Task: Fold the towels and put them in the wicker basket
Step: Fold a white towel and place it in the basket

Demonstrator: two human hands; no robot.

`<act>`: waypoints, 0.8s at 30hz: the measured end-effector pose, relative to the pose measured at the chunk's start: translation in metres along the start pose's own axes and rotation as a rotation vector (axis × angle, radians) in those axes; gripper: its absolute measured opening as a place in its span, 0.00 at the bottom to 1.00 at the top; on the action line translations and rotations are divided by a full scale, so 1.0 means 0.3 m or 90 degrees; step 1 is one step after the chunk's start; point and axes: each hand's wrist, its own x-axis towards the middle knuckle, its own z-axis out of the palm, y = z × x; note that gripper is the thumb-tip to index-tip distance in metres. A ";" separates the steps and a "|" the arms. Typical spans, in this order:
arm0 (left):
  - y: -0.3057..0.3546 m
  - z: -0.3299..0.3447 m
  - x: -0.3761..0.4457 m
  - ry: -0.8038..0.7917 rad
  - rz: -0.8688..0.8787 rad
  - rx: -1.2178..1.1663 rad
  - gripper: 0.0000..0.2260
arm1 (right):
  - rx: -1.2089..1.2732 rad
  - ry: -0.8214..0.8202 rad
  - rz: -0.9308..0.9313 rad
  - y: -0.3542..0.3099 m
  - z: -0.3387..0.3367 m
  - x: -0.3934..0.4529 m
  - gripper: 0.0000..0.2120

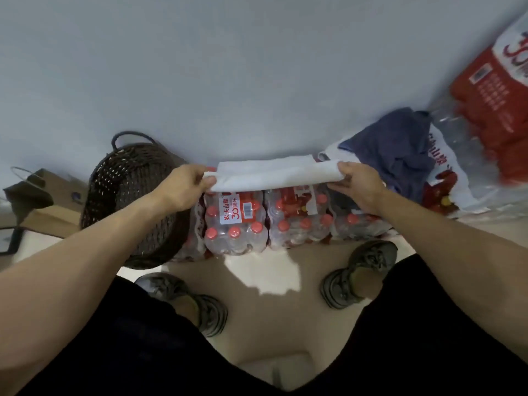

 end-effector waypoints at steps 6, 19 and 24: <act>-0.009 0.167 -0.077 -0.247 -0.065 0.162 0.07 | -0.445 -0.196 0.333 0.190 -0.133 -0.060 0.12; -0.036 0.184 0.046 -0.195 -0.146 0.067 0.09 | -0.309 -0.080 0.197 0.196 -0.161 0.051 0.12; -0.043 0.248 0.135 -0.084 -0.294 -0.205 0.12 | -0.270 0.000 0.051 0.219 -0.121 0.129 0.13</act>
